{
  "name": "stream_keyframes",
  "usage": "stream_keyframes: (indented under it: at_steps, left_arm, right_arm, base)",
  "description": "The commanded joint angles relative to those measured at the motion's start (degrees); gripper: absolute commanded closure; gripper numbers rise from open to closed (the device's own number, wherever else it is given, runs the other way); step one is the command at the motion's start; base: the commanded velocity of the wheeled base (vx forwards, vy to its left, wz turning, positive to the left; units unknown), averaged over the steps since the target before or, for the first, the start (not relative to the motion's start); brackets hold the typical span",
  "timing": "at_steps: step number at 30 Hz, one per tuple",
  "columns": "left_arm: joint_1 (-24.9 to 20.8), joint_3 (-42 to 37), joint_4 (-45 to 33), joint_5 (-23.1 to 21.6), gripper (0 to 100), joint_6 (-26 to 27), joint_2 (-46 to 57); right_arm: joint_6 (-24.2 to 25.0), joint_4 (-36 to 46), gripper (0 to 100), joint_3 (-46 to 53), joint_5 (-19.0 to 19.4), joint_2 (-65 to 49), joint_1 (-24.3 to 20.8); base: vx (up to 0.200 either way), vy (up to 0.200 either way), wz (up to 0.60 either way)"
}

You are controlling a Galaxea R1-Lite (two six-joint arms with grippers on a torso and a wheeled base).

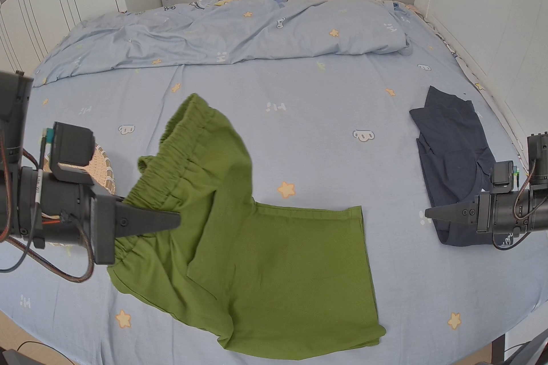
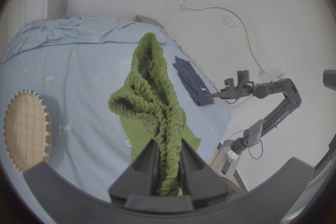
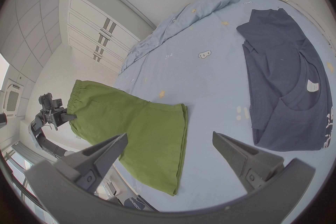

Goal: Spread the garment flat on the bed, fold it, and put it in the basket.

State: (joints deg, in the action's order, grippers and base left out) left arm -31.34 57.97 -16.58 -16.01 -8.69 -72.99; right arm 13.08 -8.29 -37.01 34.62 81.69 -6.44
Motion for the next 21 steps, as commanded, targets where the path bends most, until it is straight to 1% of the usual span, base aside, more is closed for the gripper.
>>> stream_keyframes:
  at_steps: [1, 5, 8, 9, 12, 14, 19, 21]
  left_arm:
    - [-8.38, 3.38, 0.85, 4.05, 100, 0.08, -7.87]
    - [-11.20, 3.38, 3.66, 7.74, 100, -0.54, -12.18]
    - [-13.31, 3.47, 6.12, 9.41, 100, -4.05, -15.17]
    - [-14.54, 3.47, 7.88, 10.12, 100, -6.69, -16.84]
    - [-16.21, 3.47, 10.60, 11.00, 100, -8.97, -18.60]
    - [-17.44, 3.38, 13.15, 12.40, 100, -11.35, -20.09]
    - [-20.34, 3.29, 16.05, 15.74, 100, -14.86, -23.34]
    - [-20.78, 3.38, 16.32, 16.27, 100, -15.39, -23.78]
  right_arm:
    - [-0.07, 0.03, 0, 0.27, -2.01, -0.21, -0.95]
    - [-0.07, 0.03, 0, 0.27, -2.54, -0.21, -0.95]
    - [-0.16, 0.03, 0, 0.27, -2.54, -0.13, -0.95]
    - [-0.16, 0.03, 0, 0.36, -2.54, -0.04, -0.95]
    - [-0.16, -0.06, 0, 0.36, -2.54, -0.04, -0.86]
    - [-0.25, -0.06, 0, 0.36, -2.54, 0.05, -0.86]
    - [-0.25, -0.06, 0, 0.45, -2.54, 0.14, -0.86]
    - [-0.25, -0.06, 0, 0.45, -2.54, 0.14, -0.77]
  base:
    - [0.000, 0.000, 0.00]
    - [0.000, 0.000, 0.00]
    - [0.000, 0.000, 0.00]
    - [0.000, 0.000, 0.00]
    - [0.000, 0.000, 0.00]
    - [0.000, 0.000, 0.00]
    - [0.000, 0.000, 0.00]
    - [0.000, 0.000, 0.00]
